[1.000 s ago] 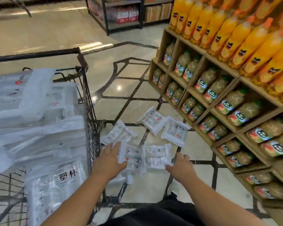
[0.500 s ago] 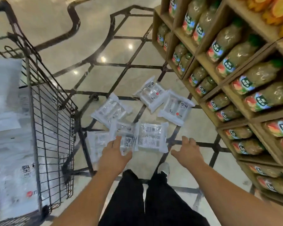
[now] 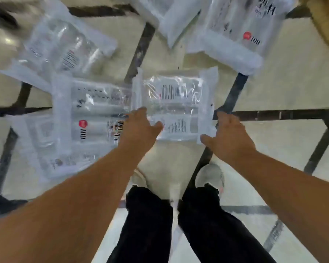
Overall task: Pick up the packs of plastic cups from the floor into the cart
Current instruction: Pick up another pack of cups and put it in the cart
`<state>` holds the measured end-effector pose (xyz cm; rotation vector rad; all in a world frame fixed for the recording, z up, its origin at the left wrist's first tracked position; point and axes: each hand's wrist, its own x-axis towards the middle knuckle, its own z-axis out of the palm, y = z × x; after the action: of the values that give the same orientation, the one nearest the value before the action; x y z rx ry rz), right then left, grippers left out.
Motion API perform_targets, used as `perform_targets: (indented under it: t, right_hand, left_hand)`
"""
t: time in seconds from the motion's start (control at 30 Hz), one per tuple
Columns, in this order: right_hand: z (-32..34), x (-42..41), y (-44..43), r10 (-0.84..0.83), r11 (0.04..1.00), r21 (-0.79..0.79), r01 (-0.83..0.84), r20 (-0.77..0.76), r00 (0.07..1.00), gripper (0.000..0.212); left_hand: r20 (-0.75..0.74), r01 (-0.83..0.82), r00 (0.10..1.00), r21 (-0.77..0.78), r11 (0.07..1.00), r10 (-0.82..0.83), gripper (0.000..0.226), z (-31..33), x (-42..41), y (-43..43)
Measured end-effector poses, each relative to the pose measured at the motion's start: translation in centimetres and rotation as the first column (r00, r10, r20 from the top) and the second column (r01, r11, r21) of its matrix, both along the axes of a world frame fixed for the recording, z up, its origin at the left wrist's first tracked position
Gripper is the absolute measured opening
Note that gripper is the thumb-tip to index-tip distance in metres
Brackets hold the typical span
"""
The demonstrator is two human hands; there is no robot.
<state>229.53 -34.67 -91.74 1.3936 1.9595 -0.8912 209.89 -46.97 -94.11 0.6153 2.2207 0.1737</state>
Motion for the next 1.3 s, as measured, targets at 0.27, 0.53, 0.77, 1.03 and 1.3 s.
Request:
perform_targets:
  t: [0.27, 0.53, 0.77, 1.03, 1.3]
  right_hand:
    - [-12.4, -0.5, 1.3, -0.289, 0.955, 0.026, 0.297, -0.16, 0.944, 0.099]
    - [-14.0, -1.6, -0.1, -0.444, 0.896, -0.15, 0.419, -0.235, 0.865, 0.107]
    - [-7.2, 1.1, -0.6, -0.461, 0.887, -0.133, 0.442, -0.263, 0.848, 0.099]
    - [20.1, -0.9, -2.8, -0.472, 0.881, -0.216, 0.422, -0.314, 0.824, 0.103]
    - [49.8, -9.2, -6.2, -0.121, 0.974, -0.226, 0.004, -0.507, 0.853, 0.109]
  left_hand:
    - [-0.056, -0.064, 0.996, 0.078, 0.995, 0.069, 0.105, -12.1, 1.0, 0.4]
    - [0.052, -0.195, 0.981, 0.168, 0.966, 0.189, 0.117, -12.8, 2.2, 1.1]
    - [0.079, -0.163, 0.985, 0.174, 0.971, 0.151, 0.115, -7.2, 4.3, -0.1]
    - [0.073, -0.204, 0.978, 0.14, 0.969, 0.196, 0.113, 20.9, 2.1, -2.9]
    - [-0.105, -0.476, 0.858, 0.207, 0.855, 0.503, 0.107, 54.2, -1.4, -11.2]
